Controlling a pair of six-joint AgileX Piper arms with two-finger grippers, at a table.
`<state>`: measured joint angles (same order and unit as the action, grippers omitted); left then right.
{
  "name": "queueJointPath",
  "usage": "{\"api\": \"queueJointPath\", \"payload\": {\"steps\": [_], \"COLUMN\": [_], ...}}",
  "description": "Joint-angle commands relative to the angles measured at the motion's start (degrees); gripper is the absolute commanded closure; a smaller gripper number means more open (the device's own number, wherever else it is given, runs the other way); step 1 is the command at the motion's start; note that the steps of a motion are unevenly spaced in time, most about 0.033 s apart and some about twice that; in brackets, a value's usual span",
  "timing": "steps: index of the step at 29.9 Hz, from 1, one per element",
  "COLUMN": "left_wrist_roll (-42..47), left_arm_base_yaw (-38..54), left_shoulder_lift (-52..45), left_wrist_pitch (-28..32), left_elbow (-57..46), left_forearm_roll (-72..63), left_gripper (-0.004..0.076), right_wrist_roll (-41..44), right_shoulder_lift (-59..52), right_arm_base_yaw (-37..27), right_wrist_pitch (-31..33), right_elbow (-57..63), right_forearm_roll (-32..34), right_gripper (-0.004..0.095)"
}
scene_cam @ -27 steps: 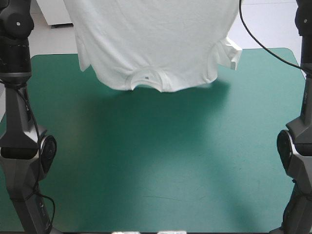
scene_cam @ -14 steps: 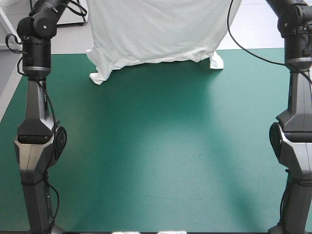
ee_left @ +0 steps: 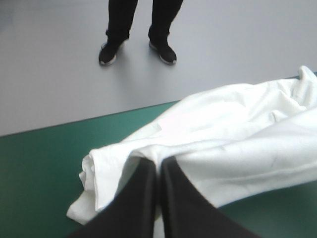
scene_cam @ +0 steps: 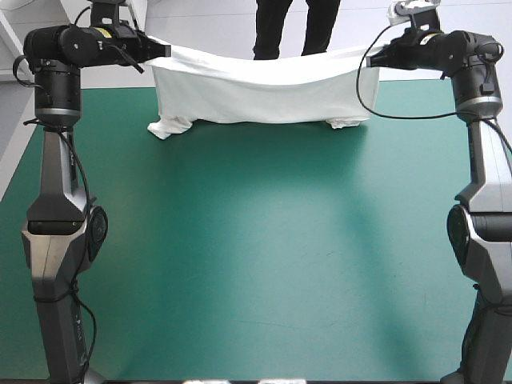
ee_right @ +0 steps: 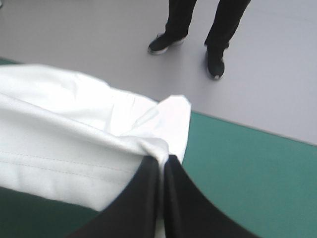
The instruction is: Fold the cloth
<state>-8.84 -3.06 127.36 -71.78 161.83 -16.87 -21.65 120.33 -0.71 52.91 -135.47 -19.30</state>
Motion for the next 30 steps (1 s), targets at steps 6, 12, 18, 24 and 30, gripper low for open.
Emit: {"api": "queueJointPath", "payload": {"steps": [6,12,18,24,30], "left_wrist_roll": [3.7,0.3,0.0,-0.9,-1.2], "left_arm_base_yaw": [-0.7,-2.5,-2.5,-3.2,-3.2], "left_shoulder_lift": [-5.4,-15.0,-25.8,-36.2,-46.9], "left_wrist_pitch": [-2.2,-2.1,-2.1,-2.0,-2.0], "left_elbow": [-4.7,-24.6,-47.4,-64.2,-80.2], "left_forearm_roll": [-6.0,0.3,-0.6,1.2,2.9], "left_gripper": [0.0733,0.0733,0.0733,0.0733,0.0733], "right_wrist_roll": [-0.9,-0.8,-0.4,-0.5,0.8], "right_shoulder_lift": [-13.6,-19.3,-24.2,-30.8,-38.0], "right_arm_base_yaw": [-0.4,-0.4,0.1,0.8,2.4], "right_wrist_pitch": [4.8,9.1,12.2,13.2,13.5], "right_elbow": [15.1,24.9,36.3,47.1,57.4], "right_forearm_roll": [0.0,-0.3,0.2,2.4,7.1], "right_gripper": [0.0925,0.0925,0.0925,0.0925,0.0925]}}
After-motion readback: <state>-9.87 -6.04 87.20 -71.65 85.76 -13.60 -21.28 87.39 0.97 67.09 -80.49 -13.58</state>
